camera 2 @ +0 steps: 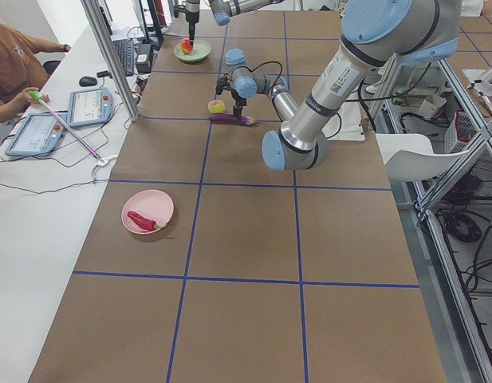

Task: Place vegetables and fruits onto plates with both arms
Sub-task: 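Move left gripper to purple eggplant while right gripper releases pomegranate, then grasp the purple eggplant with the left gripper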

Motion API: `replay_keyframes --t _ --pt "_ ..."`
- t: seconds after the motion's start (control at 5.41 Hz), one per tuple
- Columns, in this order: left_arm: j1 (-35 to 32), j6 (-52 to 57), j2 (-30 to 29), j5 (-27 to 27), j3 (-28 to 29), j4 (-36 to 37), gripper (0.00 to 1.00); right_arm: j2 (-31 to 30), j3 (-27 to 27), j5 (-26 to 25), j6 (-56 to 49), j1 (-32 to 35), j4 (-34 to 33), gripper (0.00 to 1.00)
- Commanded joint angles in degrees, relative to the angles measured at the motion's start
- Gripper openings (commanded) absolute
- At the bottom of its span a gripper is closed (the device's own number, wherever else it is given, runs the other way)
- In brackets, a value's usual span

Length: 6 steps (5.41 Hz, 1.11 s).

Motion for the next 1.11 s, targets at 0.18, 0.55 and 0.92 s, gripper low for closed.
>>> replay_keyframes --t 0.18,0.55,0.92 --pt "0.06 0.63 -3.23 4.49 5.84 -0.48 0.99 -0.52 4.25 4.15 0.71 1.1 -4.21 1.0" --pt "-0.38 0.29 -3.23 4.61 7.51 -1.01 0.99 -0.43 4.34 5.03 0.8 1.27 -4.3 1.0" --pt "-0.03 -0.16 -3.41 4.61 8.83 -3.03 0.89 -0.69 6.44 6.26 4.82 1.27 -4.38 1.0"
